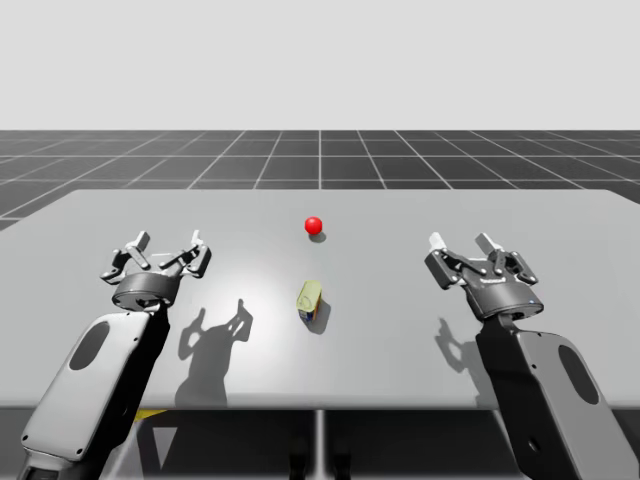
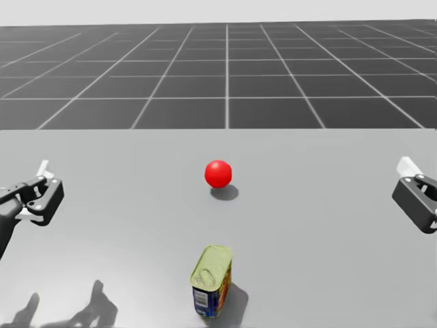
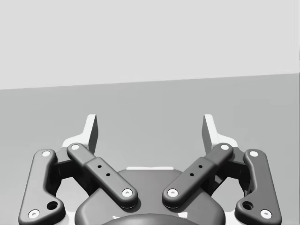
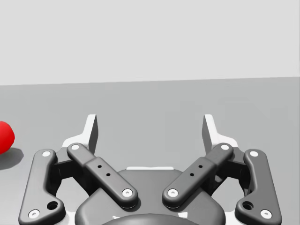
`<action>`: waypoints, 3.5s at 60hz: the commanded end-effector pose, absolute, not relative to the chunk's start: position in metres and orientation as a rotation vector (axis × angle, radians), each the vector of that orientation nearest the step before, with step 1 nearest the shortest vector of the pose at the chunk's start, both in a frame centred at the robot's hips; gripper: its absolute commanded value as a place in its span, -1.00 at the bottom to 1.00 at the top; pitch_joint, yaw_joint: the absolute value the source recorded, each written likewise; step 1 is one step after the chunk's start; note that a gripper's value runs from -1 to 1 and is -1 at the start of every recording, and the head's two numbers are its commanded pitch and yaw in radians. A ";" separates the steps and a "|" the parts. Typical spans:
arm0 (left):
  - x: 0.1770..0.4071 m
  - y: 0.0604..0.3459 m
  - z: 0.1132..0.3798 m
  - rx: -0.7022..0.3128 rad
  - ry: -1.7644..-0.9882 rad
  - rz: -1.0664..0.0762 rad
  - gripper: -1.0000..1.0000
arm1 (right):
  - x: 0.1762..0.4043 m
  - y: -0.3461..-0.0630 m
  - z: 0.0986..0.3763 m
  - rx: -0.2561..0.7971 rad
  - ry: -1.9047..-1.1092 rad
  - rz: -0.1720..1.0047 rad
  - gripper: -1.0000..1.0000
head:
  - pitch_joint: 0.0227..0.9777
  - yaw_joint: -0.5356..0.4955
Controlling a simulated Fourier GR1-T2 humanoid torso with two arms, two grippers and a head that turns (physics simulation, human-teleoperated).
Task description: Watch the red light. When it turns green, pick up the object.
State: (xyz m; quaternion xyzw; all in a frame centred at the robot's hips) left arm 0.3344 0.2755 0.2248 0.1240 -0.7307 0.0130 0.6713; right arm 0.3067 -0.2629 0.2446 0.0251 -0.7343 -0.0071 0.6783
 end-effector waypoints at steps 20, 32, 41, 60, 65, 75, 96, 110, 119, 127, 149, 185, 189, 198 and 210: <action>0.334 0.275 0.225 0.269 -1.654 0.027 -1.00 | 0.307 -0.262 0.243 0.048 -1.648 -0.015 -1.00 | 0.17 0.11; 0.334 0.275 0.225 0.268 -1.656 0.026 -1.00 | 0.308 -0.263 0.243 0.046 -1.649 -0.014 -1.00 | 0.17 0.11; 0.334 0.274 0.225 0.268 -1.656 0.026 -1.00 | 0.308 -0.263 0.243 0.045 -1.648 -0.013 -1.00 | 0.17 0.11; 0.333 0.274 0.225 0.268 -1.656 0.025 -1.00 | 0.308 -0.263 0.243 0.042 -1.650 -0.011 -1.00 | 0.17 0.11; 0.333 0.274 0.225 0.267 -1.656 0.026 -1.00 | 0.308 -0.263 0.243 0.040 -1.650 -0.010 -1.00 | 0.17 0.10; 0.333 0.274 0.226 0.267 -1.657 0.026 -1.00 | 0.308 -0.263 0.243 0.037 -1.652 -0.008 -1.00 | 0.17 0.10; 0.333 0.274 0.225 0.268 -1.656 0.023 -1.00 | 0.307 -0.262 0.243 0.039 -1.660 -0.012 -1.00 | 0.17 0.11; 0.333 0.274 0.225 0.267 -1.656 0.023 -1.00 | 0.307 -0.262 0.244 0.038 -1.660 -0.018 -1.00 | 0.28 0.12; 0.334 0.273 0.225 0.266 -1.655 0.019 -1.00 | 0.307 -0.262 0.244 0.038 -1.659 -0.019 -1.00 | 0.44 0.12; 0.334 0.273 0.225 0.265 -1.656 0.018 -1.00 | 0.307 -0.262 0.243 0.037 -1.656 -0.020 -1.00 | 0.58 0.13; 0.331 0.258 0.226 0.214 -1.636 -0.041 -1.00 | 0.310 -0.261 0.240 0.019 -1.650 -0.016 -1.00 | 0.67 0.14; 0.208 0.174 0.230 -0.173 -1.551 -0.322 -1.00 | 0.315 -0.263 0.232 -0.027 -1.631 -0.020 -1.00 | 0.67 0.15; 0.197 0.167 0.221 -0.197 -1.526 -0.362 -1.00 | 0.315 -0.263 0.233 -0.027 -1.631 -0.020 -1.00 | 0.67 0.15; 0.186 0.152 0.206 -0.263 -1.451 -0.413 -1.00 | 0.315 -0.263 0.233 -0.034 -1.629 -0.024 -1.00 | 0.68 0.14; 0.186 0.130 0.183 -0.288 -1.382 -0.440 -1.00 | 0.315 -0.263 0.233 -0.038 -1.630 -0.026 -1.00 | 0.68 0.14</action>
